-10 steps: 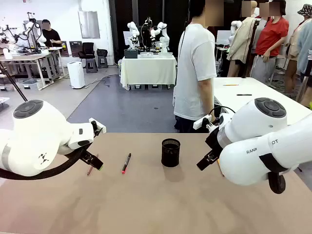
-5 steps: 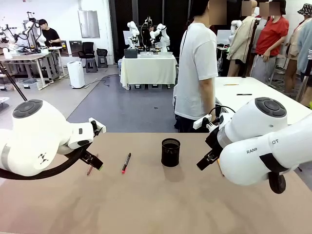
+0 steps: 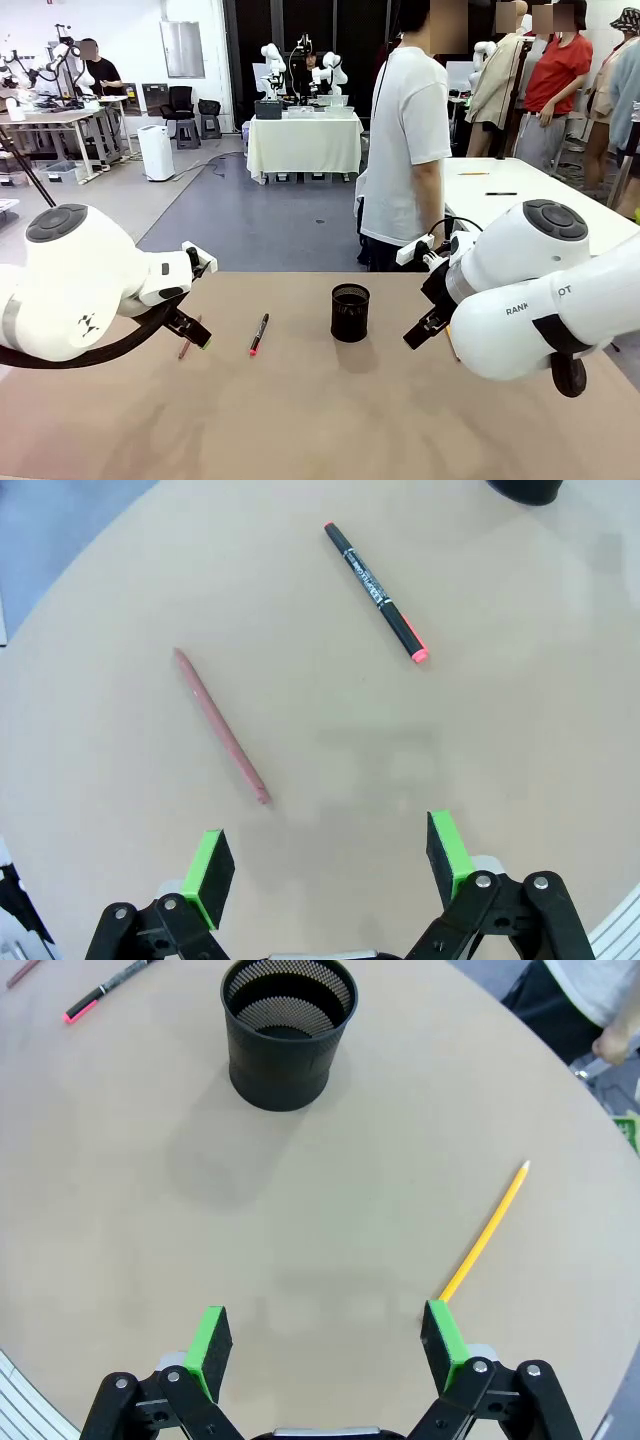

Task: Place the pens into the pen holder.
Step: Pick up a writing instrument from the table and place it into the Pen holder.

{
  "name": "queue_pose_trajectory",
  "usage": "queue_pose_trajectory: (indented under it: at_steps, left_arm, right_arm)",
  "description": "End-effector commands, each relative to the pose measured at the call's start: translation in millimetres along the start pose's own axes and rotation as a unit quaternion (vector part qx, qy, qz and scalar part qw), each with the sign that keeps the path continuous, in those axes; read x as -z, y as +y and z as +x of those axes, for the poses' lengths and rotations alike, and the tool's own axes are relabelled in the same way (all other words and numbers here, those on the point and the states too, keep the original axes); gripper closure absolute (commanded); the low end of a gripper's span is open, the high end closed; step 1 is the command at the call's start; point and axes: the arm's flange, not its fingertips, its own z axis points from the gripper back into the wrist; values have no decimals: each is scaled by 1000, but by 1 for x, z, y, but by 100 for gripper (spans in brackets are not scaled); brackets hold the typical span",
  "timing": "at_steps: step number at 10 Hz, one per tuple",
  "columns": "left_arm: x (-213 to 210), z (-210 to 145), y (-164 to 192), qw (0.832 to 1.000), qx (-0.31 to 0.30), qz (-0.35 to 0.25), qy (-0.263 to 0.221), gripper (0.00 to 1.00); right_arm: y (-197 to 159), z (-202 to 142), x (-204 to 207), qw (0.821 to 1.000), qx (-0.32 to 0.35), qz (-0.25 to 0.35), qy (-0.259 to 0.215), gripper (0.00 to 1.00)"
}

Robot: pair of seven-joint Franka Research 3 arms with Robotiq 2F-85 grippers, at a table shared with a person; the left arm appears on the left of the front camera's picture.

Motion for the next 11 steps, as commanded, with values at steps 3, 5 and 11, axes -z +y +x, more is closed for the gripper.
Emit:
queue_pose_trajectory:
  at_steps: [3,5,11]
  left_arm:
    - [0,0,0,1000,0,0,0,0]
    - [0,0,0,1000,0,0,0,0]
    - [0,0,0,1000,0,0,0,0]
  right_arm:
    - [0,0,0,1000,0,0,0,0]
    - [0,0,0,1000,0,0,0,0]
    - [0,0,0,1000,0,0,0,0]
